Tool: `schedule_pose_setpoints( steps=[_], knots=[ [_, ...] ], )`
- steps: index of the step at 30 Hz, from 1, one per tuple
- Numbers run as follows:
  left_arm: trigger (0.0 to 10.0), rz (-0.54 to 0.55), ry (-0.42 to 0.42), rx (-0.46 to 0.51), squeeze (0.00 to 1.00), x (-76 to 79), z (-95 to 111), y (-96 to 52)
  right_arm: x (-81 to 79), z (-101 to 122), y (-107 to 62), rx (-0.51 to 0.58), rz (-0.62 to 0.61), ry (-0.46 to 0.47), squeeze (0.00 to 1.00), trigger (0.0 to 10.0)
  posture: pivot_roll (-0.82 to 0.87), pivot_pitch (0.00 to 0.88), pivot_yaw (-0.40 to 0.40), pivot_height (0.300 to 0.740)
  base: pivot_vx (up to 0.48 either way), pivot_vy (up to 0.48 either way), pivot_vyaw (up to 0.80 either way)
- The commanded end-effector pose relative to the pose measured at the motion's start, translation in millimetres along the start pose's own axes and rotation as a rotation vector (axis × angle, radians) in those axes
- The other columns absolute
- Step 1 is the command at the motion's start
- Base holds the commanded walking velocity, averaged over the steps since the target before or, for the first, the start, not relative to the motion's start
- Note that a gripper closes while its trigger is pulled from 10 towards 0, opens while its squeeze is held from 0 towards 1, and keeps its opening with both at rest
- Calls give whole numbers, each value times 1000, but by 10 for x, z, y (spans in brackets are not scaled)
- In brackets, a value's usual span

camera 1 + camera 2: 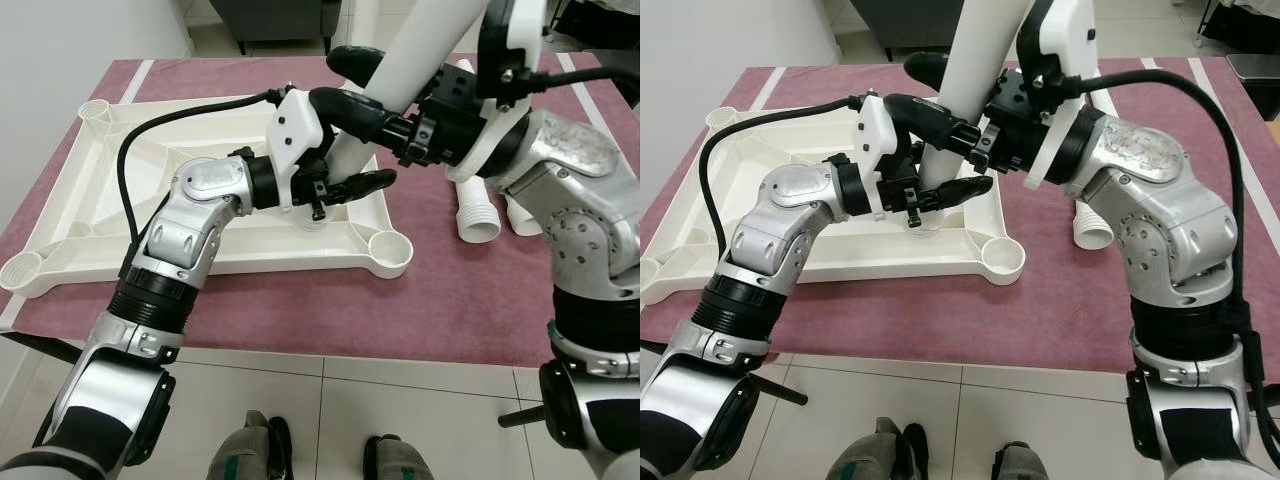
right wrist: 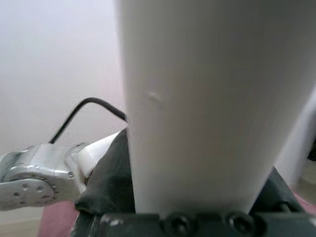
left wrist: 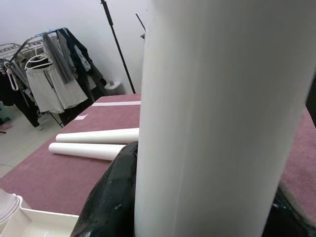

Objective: Building children table

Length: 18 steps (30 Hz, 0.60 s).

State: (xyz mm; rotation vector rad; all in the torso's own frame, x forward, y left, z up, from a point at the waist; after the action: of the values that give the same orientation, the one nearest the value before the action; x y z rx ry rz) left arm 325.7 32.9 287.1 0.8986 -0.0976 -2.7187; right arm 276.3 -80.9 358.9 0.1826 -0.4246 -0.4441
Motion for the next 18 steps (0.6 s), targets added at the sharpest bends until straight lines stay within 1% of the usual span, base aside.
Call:
schedule_pose_setpoints(
  steps=[1, 4, 5, 6, 7, 8, 10, 12, 16, 18],
  knots=[
    [0, 57, -1, 22, 0, -47, 54, 6, -10, -96, 59, -28, -43, 2, 1000, 10000, -98, 122, 98, 740, 0, 0, 0],
    [0, 91, -7, 41, 0, -81, 92, -2, 37, -96, 39, 13, -129, 20, 1000, 10000, -99, 117, 97, 740, 0, 0, 0],
    [0, 116, -17, 50, 0, -101, 104, -5, 75, -52, 24, 66, -192, 37, 431, 10000, -100, 110, 95, 740, 0, 0, 0],
    [0, 116, -17, 50, 0, -101, 104, -5, 75, -52, 24, 66, -192, 37, 431, 10000, -100, 110, 95, 740, 0, 0, 0],
    [0, 133, -24, 57, 0, -114, 112, -8, 102, -24, 9, 103, -235, 51, 431, 10000, -100, 110, 95, 740, 0, 0, 0],
    [0, 153, -33, 63, 0, -126, 114, -10, 132, 8, -10, 146, -281, 76, 0, 10000, -103, 102, 91, 740, 0, 0, 0],
    [0, 191, -57, 78, 0, -141, 110, -10, 178, 96, -58, 240, -351, 122, 0, 10000, -106, 95, 84, 740, 0, 0, 0],
    [0, 219, -75, 86, 0, -147, 100, -8, 205, 155, -101, 300, -397, 154, 0, 10000, -107, 90, 81, 740, 0, 0, 0],
    [0, 249, -103, 100, 0, -141, 85, -3, 224, 185, -155, 342, -443, 183, 0, 10000, -110, 78, 67, 740, 0, 0, 0],
    [0, 299, -139, 113, 0, -142, 59, -19, 217, 110, -203, 328, -480, 201, 0, 10000, -110, 63, 52, 740, 0, 0, 0]
  ],
)
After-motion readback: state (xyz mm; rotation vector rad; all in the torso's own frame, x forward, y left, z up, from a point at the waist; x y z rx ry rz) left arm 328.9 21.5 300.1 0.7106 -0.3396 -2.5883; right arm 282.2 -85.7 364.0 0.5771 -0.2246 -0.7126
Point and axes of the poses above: a point about 5 cm out from each wrist's last joint towards the gripper, its own y axis pointing out of the wrist towards the gripper, its own z axis along the axis of the wrist's last joint, x = y × z, the point moved 2 cm from there along y, pointing out of the wrist towards the gripper, and after that the axes turned 7 degrees about y, right-handed, at the moved point
